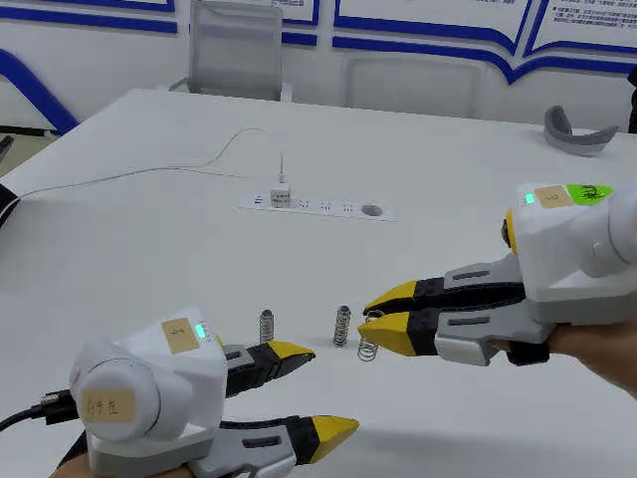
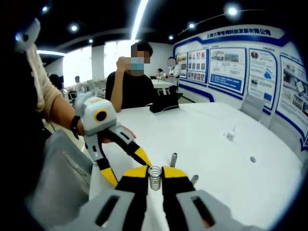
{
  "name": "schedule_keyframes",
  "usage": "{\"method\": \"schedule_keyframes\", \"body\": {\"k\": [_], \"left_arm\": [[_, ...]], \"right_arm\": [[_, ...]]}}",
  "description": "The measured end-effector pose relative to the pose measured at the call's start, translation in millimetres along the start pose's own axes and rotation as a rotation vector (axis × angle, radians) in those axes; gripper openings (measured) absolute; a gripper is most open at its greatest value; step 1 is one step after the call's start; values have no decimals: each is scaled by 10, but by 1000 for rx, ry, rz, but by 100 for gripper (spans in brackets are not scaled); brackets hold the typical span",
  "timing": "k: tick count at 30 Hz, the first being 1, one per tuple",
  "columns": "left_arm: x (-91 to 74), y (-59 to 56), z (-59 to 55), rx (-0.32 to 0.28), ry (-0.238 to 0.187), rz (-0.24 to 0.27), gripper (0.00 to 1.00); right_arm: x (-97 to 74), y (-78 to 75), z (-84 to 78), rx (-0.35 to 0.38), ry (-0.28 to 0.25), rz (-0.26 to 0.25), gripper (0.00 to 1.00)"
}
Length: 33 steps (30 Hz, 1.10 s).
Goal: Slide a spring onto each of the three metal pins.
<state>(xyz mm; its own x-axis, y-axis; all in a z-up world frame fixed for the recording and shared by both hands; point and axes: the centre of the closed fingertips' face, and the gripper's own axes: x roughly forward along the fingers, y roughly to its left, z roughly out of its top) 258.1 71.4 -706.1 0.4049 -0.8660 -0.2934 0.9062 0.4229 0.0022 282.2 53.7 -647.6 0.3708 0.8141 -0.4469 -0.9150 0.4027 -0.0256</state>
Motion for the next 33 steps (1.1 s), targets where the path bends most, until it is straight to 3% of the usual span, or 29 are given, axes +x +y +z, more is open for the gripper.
{"method": "schedule_keyframes", "body": {"k": [20,33], "left_arm": [[-148,55,-5,-23,-13,41,53],[-190,63,-35,-35,-12,57,54]], "right_arm": [[-240,-367,16,18,-28,-118,12],[-280,-616,-41,32,-25,-191,12]]}}
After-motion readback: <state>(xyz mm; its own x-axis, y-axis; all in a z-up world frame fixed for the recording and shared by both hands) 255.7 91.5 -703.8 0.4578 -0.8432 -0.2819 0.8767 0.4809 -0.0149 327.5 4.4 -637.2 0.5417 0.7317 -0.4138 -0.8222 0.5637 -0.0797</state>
